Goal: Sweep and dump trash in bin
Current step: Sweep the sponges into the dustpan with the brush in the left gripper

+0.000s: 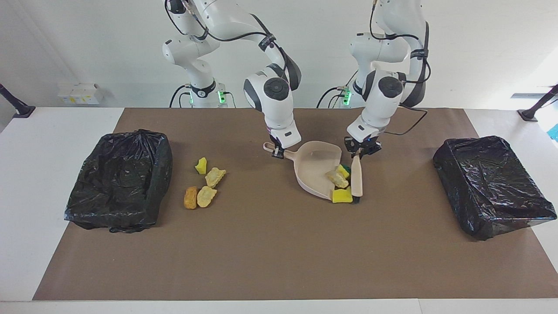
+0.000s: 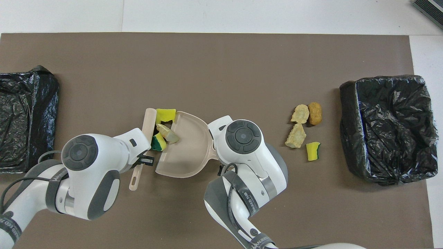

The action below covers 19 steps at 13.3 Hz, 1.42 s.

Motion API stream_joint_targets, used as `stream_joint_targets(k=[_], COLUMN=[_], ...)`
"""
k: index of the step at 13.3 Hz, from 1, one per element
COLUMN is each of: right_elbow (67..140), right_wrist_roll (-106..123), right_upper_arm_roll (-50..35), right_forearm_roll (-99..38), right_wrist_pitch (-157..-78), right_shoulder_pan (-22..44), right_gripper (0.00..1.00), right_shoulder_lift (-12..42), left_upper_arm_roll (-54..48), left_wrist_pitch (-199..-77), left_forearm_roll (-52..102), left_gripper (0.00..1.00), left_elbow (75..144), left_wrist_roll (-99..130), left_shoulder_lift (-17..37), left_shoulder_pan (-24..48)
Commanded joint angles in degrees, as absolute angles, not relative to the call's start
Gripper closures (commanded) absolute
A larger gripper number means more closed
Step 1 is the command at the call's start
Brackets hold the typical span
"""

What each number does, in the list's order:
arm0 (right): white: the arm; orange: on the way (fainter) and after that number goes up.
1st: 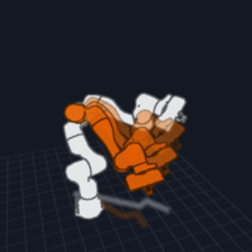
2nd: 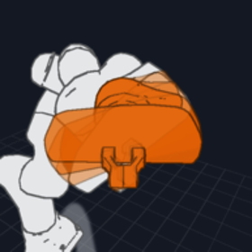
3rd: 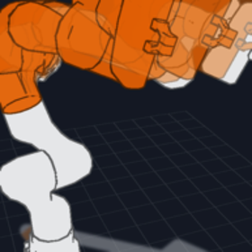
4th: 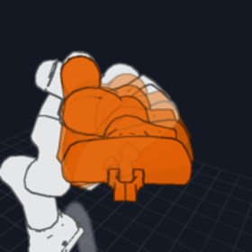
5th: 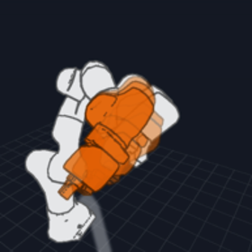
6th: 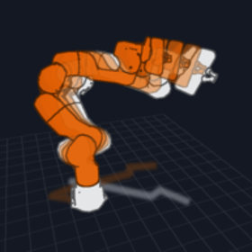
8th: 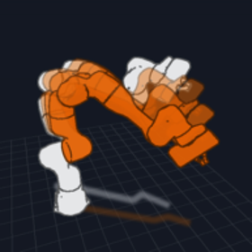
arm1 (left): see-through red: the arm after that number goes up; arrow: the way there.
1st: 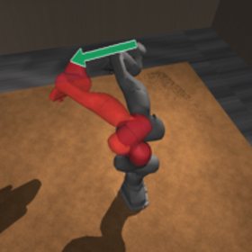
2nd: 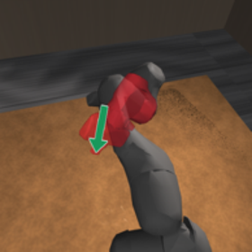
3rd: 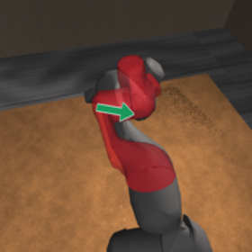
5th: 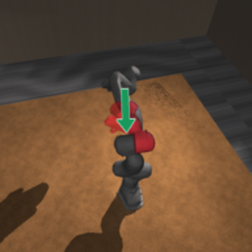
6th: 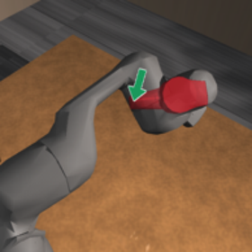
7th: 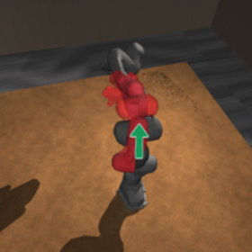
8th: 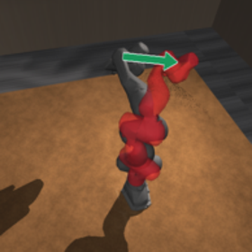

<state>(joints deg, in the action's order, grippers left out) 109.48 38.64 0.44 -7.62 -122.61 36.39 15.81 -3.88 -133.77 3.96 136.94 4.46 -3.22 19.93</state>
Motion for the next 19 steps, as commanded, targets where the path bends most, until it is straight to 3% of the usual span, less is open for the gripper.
stream_joint_targets(k=[1,4,9,15,19], right_elbow=[108.0,106.3,105.8,110.0,112.1], right_wrist_roll=[37.0,33.1,33.0,29.2,30.4], right_upper_arm_roll=[0.3,0.3,0.3,0.3,0.3], right_forearm_roll=[-8.7,-7.9,-7.9,-8.5,-7.7], right_wrist_pitch=[-121.1,-117.1,-116.0,-115.9,-117.2], right_shoulder_pan=[36.5,37.3,36.9,38.1,37.7], right_gripper=[1.00,1.00,1.00,1.00,1.00], right_shoulder_lift=[16.4,16.3,16.1,13.5,12.8], left_upper_arm_roll=[-3.0,-3.0,-2.3,-2.8,-2.9], left_wrist_pitch=[-130.8,-126.1,-113.0,-114.0,-115.1], left_forearm_roll=[6.7,8.7,8.4,7.6,7.7], left_gripper=[1.00,1.00,1.00,1.00,1.00], left_elbow=[136.2,134.4,126.7,127.3,130.9], left_wrist_roll=[4.4,4.9,7.8,12.1,14.2], left_shoulder_lift=[-4.2,-5.5,-9.6,-10.1,-10.5], left_shoulder_pan=[25.6,29.9,26.3,24.7,31.3])
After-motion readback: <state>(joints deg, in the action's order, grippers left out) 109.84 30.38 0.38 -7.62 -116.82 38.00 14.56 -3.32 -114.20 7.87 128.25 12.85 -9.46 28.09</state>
